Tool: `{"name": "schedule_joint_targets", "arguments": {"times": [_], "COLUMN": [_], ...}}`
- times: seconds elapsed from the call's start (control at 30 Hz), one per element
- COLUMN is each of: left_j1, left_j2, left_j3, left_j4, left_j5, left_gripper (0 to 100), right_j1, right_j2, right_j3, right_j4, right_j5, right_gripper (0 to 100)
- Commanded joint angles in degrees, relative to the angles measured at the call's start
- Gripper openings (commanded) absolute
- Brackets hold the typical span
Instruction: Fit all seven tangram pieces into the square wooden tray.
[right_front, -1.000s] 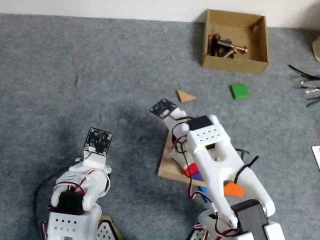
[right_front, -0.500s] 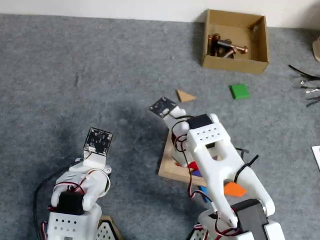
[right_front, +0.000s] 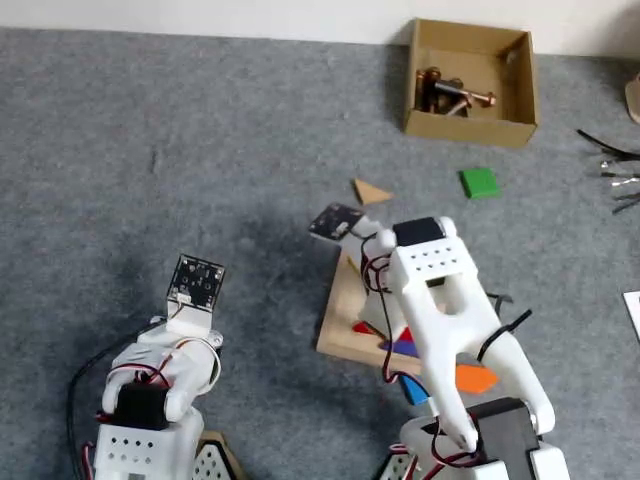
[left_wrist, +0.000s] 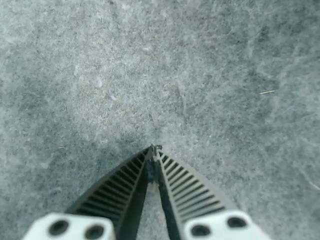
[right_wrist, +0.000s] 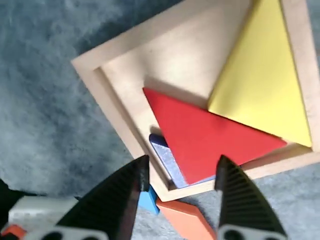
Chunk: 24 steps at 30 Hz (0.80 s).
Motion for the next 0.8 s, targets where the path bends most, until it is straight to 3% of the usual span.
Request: {"name": "schedule_joint_targets", "arguments": {"times": [0.0,0.13,0.33,0.77], "left_j1": [-0.92,-0.92,-0.92,-0.92], "left_j2": [-0.84,-0.84,-0.84,-0.84], "left_j3": [1.19,1.19,1.19,1.19], "left_j4": [-0.09,-0.09,-0.09,0.26], "left_j5": [0.35,0.35,0.26,0.44], "left_gripper": [1,1,1,1], "right_j1": [0.92,1.63,5.14,5.49], "right_j2": [-0.75,-0.75,-2.68,-37.05], "right_j3": [-2.77,-2.68,-2.77,14.90], "right_j4": [0.48,0.48,0.48,0.13], "right_j5": [3.16,5.01,-0.62,-16.88], "right_gripper": [21.7,21.7,22.1,22.1]}}
